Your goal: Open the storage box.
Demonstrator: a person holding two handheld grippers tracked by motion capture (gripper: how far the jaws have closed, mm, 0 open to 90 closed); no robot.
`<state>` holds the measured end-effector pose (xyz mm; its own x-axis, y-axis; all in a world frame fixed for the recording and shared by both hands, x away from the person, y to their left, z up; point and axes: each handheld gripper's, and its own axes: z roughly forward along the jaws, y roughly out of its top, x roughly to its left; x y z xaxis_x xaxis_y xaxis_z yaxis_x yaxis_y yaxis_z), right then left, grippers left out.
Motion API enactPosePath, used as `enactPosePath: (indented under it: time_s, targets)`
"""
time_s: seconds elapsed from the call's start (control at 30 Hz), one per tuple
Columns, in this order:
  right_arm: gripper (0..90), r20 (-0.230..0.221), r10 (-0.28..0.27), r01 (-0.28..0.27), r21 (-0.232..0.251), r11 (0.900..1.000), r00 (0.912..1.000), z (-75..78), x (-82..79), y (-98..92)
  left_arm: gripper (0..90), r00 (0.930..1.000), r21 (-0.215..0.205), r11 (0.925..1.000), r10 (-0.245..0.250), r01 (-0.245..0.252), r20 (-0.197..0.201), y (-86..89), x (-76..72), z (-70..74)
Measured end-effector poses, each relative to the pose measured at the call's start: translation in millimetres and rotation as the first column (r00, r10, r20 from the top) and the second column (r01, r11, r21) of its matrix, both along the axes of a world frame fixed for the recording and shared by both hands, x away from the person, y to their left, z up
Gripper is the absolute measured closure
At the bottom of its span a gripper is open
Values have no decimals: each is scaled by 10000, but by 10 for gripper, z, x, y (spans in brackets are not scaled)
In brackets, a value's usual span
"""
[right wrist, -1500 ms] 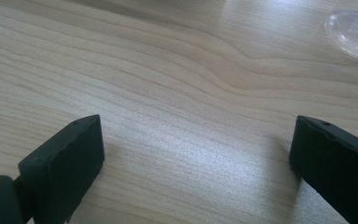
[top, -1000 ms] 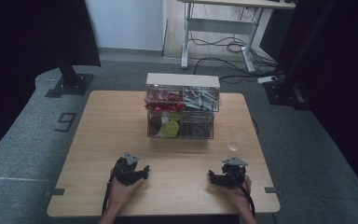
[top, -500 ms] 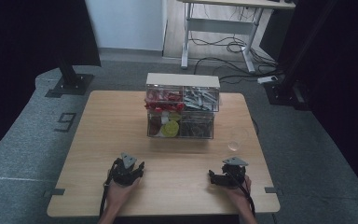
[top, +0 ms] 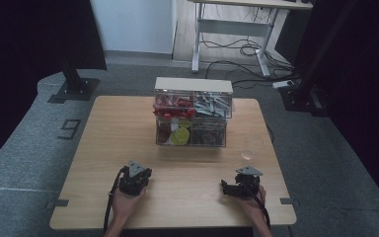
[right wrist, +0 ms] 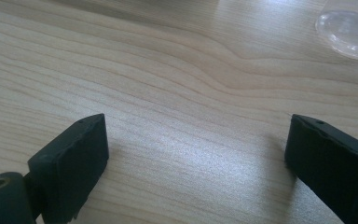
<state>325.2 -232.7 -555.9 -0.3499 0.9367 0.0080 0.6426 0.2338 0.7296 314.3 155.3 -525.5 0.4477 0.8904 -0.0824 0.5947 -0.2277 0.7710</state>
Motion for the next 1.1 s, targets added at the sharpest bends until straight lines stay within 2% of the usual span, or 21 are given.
enactPosePath:
  time_s: [0.13, 0.27, 0.4, 0.87, 1.1]
  targets:
    - [85, 32, 49, -49, 23, 10000, 10000, 1, -5, -22, 877, 10000, -44, 10000, -24, 25, 77, -21, 22, 66]
    - [89, 44, 27, -27, 35, 10000, 10000, 2, -10, -24, 890, 9998, -319, 9995, -57, 63, 170, -38, 47, 115]
    - [90, 43, 24, -24, 35, 10000, 10000, 2, -10, -25, 900, 9996, -327, 9994, -85, 94, 264, -65, 97, 167]
    - [93, 55, 5, -6, 38, 10000, 10000, 2, -8, -26, 899, 9993, -870, 9955, -383, 384, 31, -180, 292, 239]
    - [94, 54, 5, -5, 40, 10000, 10000, 2, -8, -26, 895, 9990, -746, 9962, -448, 448, 22, -239, 382, 286]
